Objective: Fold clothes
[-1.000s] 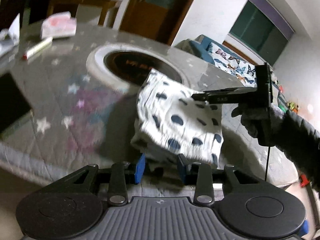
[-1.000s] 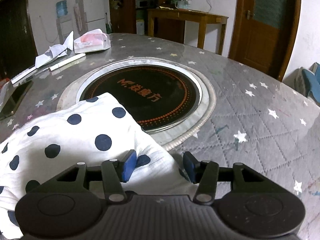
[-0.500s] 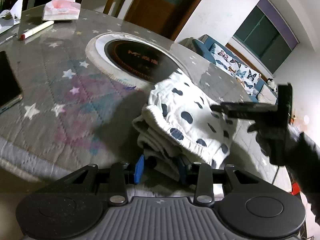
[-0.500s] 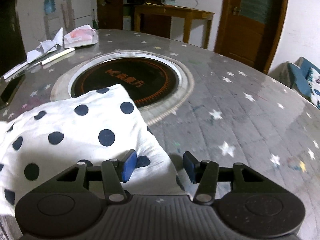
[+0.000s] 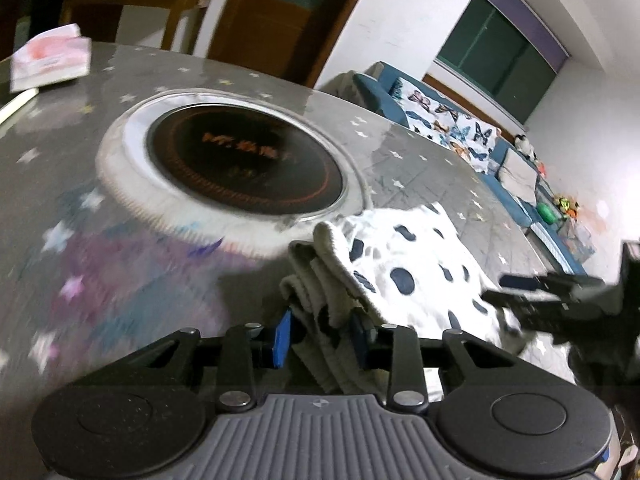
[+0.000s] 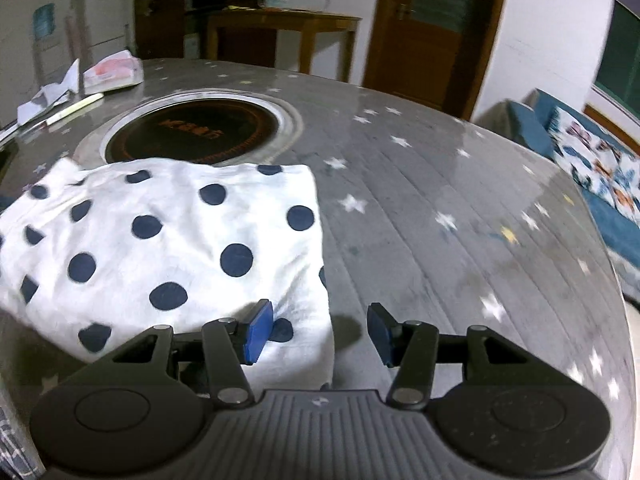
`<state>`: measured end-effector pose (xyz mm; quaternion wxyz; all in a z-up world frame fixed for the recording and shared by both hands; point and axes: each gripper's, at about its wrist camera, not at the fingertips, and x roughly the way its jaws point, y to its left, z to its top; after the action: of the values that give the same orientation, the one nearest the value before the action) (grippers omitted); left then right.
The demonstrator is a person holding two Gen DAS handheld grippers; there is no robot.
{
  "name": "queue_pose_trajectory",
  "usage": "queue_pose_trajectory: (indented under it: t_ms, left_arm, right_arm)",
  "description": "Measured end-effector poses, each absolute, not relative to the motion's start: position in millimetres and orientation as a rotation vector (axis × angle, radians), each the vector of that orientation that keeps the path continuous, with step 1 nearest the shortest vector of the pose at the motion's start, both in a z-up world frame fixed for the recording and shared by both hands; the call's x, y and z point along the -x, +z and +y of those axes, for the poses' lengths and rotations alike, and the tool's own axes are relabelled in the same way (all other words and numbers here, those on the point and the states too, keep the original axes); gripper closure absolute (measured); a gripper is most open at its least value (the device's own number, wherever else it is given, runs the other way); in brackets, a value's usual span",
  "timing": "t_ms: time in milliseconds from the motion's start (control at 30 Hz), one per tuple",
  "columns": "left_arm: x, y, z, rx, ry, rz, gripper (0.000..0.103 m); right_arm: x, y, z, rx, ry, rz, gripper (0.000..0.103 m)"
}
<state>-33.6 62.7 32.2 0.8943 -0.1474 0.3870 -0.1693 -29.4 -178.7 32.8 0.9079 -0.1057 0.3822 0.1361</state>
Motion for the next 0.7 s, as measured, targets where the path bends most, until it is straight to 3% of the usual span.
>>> queue_pose_trajectory:
  t_ms: [367, 700]
  left_arm:
    - [14, 51, 51, 0.192, -0.331, 0.754, 0.067]
    - [25, 56, 21, 0.120, -0.371, 0.728, 0.067]
  right_arm:
    - [65, 39, -199, 0.123, 0.236, 0.771, 0.050]
    - [20, 64, -155, 0.051, 0.412, 0.688, 0.052]
